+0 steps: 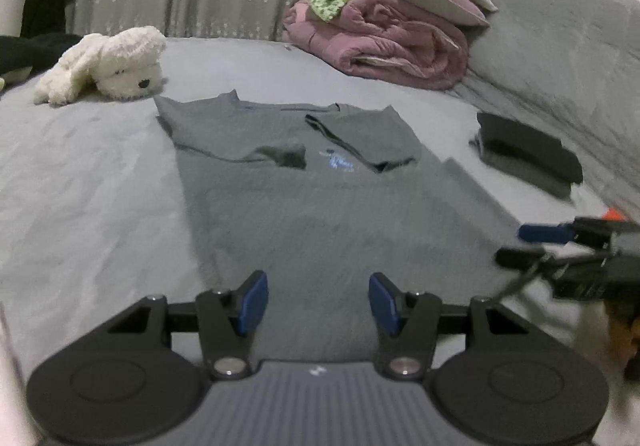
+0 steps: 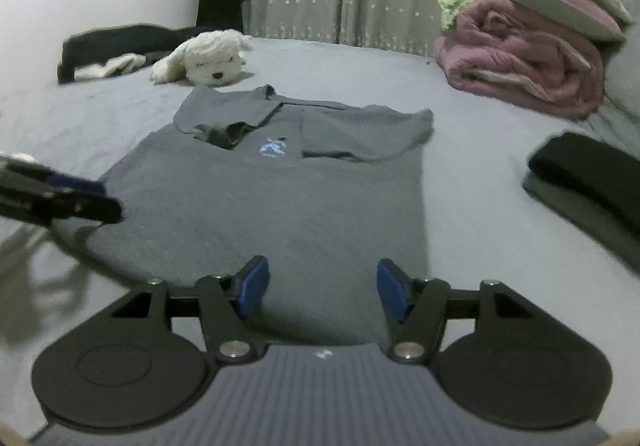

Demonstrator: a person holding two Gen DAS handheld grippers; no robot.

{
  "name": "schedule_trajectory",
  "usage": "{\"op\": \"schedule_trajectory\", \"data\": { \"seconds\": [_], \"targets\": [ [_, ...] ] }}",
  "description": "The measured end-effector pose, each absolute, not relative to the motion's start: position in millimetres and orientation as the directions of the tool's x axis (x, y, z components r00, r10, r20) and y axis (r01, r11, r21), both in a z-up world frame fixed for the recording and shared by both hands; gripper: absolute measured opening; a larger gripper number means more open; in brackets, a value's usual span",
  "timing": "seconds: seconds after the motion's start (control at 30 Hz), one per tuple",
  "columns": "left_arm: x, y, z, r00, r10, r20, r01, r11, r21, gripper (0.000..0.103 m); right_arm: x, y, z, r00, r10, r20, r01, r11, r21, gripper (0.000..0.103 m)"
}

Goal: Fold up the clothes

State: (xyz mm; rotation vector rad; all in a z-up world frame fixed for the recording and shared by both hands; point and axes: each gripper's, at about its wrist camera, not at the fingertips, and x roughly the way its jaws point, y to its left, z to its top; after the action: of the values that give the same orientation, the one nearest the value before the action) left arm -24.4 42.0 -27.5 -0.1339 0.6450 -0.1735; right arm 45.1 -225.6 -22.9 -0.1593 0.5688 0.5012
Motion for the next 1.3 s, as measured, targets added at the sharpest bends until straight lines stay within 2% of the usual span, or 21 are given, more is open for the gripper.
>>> {"op": "schedule_trajectory", "data": {
  "seconds": [0.13,0.17,0.2,0.3,0.37,0.47,0.6,0.73,1.0,1.13,1.2,1.27,1.3],
  "targets": [
    [-41,52,-25,0.775,-0.202,-0.599,0.116,0.977,-0.18,0.06,46,-255,-19,0.717,0.418,-0.558,-0.44,0.892,0.103,0.07],
    [-45,54,-24,0.771,-0.202,-0.604,0.113,0.977,-0.182,0.069,47,-261,-18,0.719,0.406,-0.564,-0.417,0.901,0.117,0.07],
    [-46,58,-23,0.763,-0.209,-0.612,0.109,0.974,-0.197,0.074,48,-268,-18,0.719,0.399,-0.569,-0.395,0.908,0.137,0.07],
    [-52,69,-21,0.739,-0.228,-0.634,0.094,0.967,-0.238,0.078,51,-292,-14,0.697,0.423,-0.579,-0.333,0.906,0.261,0.071],
    [-55,77,-19,0.722,-0.244,-0.648,0.083,0.96,-0.268,0.083,57,-308,-14,0.645,0.49,-0.587,-0.294,0.868,0.401,0.071],
    [-51,101,-21,0.698,-0.335,-0.633,0.031,0.897,-0.441,0.083,65,-332,-20,0.569,0.596,-0.567,-0.201,0.77,0.606,0.072],
    [-38,132,-39,0.649,-0.512,-0.563,-0.064,0.701,-0.71,0.081,78,-348,-33,0.473,0.694,-0.543,-0.082,0.648,0.757,0.072],
    [-25,140,-58,0.625,-0.595,-0.505,-0.095,0.585,-0.806,0.08,88,-346,-33,0.422,0.733,-0.534,-0.067,0.612,0.788,0.072],
    [-9,119,-56,0.613,-0.591,-0.525,-0.048,0.635,-0.771,0.08,100,-328,-31,0.392,0.739,-0.547,-0.104,0.627,0.772,0.072],
    [-6,120,-57,0.632,-0.578,-0.516,-0.058,0.629,-0.775,0.076,106,-319,-32,0.391,0.74,-0.547,-0.123,0.631,0.766,0.072],
    [-5,118,-59,0.651,-0.561,-0.512,-0.061,0.633,-0.771,0.068,108,-317,-33,0.393,0.74,-0.545,-0.128,0.632,0.765,0.072],
    [-4,118,-62,0.673,-0.537,-0.509,-0.077,0.634,-0.77,0.051,107,-317,-34,0.401,0.737,-0.544,-0.134,0.635,0.761,0.07],
    [-5,118,-65,0.684,-0.523,-0.509,-0.092,0.63,-0.771,0.046,106,-316,-34,0.411,0.732,-0.544,-0.136,0.639,0.757,0.067]
  ]
}}
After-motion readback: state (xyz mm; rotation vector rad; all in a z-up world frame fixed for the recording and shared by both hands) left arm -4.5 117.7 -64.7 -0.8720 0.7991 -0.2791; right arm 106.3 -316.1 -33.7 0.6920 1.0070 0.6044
